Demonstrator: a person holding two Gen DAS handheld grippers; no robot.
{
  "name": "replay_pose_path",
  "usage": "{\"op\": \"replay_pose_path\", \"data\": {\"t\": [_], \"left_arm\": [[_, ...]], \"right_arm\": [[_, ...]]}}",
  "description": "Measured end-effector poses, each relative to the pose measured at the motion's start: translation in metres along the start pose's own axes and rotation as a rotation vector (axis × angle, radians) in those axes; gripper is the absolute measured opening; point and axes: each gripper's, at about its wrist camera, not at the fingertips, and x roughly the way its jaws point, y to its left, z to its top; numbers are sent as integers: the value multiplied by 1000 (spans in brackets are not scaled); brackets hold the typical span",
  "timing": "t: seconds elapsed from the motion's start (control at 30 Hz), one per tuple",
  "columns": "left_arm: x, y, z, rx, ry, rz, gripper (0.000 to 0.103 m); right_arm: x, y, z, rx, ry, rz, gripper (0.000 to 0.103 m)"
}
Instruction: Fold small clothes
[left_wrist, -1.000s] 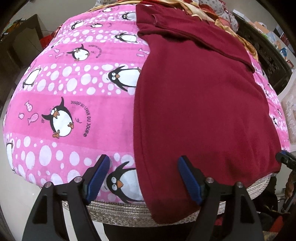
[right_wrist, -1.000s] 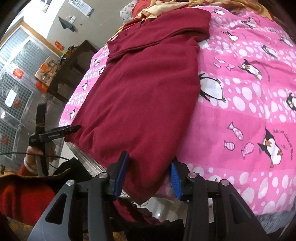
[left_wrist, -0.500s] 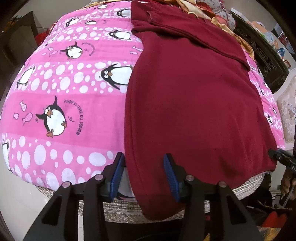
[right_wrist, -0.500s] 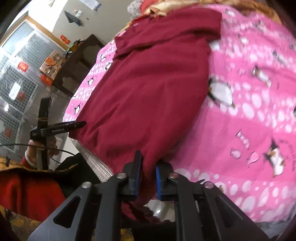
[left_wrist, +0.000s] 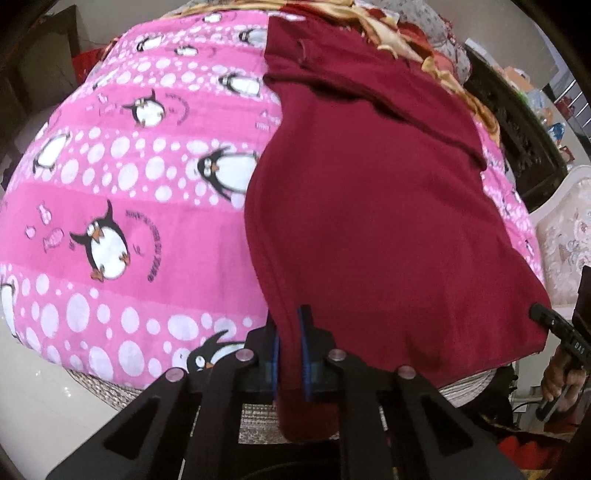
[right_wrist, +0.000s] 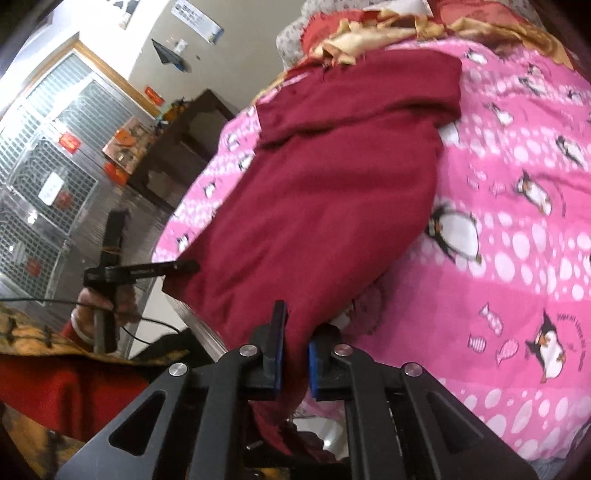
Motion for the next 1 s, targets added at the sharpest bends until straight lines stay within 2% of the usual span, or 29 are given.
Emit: {"op": "replay_pose_path", "data": {"t": [0.13, 0.27, 0.57, 1.0], "left_arm": [[-14, 0, 7, -21, -51, -25, 9], [-20, 4, 12, -53, -84, -35, 9], [-42, 4, 22, -70, -175, -64, 8], [-70, -12, 70, -59, -331, -78, 8]], "right_arm": [[-10, 1, 7, 24, -42, 15, 21], [-23, 3, 12, 30, -124, 67, 21], [-40, 10, 28, -6, -188, 54, 21], [-59, 12, 65, -29, -311, 33, 21]]}}
